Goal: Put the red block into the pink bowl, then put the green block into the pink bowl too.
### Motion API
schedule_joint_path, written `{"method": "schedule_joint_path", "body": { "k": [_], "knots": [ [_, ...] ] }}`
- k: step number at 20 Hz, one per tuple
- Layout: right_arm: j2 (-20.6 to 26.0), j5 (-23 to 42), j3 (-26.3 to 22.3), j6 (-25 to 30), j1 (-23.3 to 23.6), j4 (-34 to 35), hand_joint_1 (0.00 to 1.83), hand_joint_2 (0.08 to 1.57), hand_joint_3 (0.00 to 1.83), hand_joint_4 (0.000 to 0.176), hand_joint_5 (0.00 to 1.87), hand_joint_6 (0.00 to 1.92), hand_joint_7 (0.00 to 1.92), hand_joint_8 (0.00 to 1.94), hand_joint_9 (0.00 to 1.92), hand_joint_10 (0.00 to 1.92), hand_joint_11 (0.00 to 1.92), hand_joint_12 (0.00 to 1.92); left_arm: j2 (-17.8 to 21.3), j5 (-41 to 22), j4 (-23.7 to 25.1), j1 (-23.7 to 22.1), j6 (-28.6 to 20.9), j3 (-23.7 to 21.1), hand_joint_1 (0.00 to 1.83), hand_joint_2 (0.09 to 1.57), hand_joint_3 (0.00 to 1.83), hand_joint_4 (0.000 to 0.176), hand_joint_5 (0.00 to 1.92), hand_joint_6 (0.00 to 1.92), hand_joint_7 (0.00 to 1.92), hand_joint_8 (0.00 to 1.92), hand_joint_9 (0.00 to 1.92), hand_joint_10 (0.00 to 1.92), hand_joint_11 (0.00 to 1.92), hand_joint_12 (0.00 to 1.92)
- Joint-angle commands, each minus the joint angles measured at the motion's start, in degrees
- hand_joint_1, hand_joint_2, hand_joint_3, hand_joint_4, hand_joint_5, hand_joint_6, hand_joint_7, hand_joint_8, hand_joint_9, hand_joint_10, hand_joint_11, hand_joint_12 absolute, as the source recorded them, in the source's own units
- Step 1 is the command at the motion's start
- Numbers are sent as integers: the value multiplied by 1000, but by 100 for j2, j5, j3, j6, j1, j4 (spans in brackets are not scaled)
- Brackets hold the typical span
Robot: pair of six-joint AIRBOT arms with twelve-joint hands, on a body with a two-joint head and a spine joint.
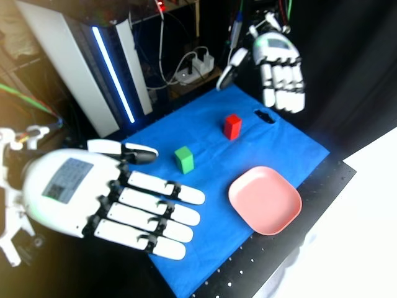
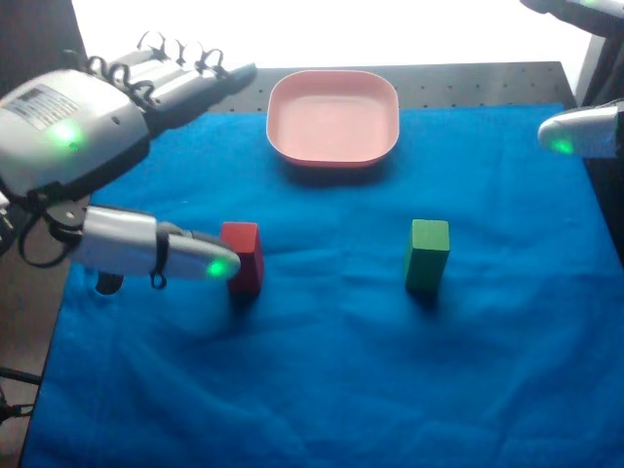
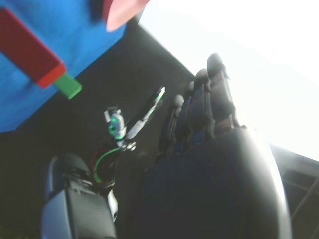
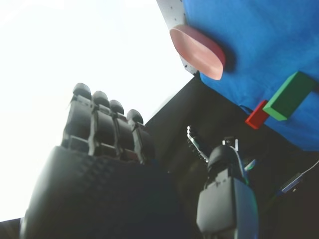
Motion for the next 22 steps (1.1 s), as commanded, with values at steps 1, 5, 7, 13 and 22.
{"method": "schedule_joint_path", "body": {
  "k": [1, 5, 7, 13, 22],
  "knots": [
    [7, 657, 18, 19, 99, 121, 146, 973, 3, 52, 0, 0, 0, 0, 0, 0, 0, 0, -30, -736, -100, -72, -37, -8, 578, 840, 4, 0, 65, 9, 118, 1, 173, 2, 0, 684],
    [6, 657, 16, 20, 99, 123, 197, 930, 0, 85, 0, 0, 0, 0, 0, 0, 7, 3, -216, -604, -6, -66, -69, 8, 704, 867, 4, 0, 145, 3, 208, 2, 244, 2, 80, 712],
    [6, 657, 15, 20, 99, 124, 211, 894, 0, 98, 0, 0, 0, 0, 0, 0, 0, 0, -305, -513, 50, -66, -76, 24, 757, 859, 0, 0, 235, 5, 303, 5, 348, 11, 143, 812],
    [7, 657, -1, 21, 98, 127, 200, 888, 0, 41, 0, 0, 2, 0, 0, 0, 35, 17, -582, -395, 130, -25, -360, 200, 841, 841, 0, 0, 392, 8, 492, 8, 556, 26, 201, 1029],
    [7, 657, -21, 21, 98, 129, 210, 831, 0, 28, 0, 0, 61, 15, 8, 2, 46, 43, -883, -199, 24, 58, -519, 464, 1052, 882, 1, 0, 745, 28, 859, 28, 940, 88, 620, 1019]
  ]
}}
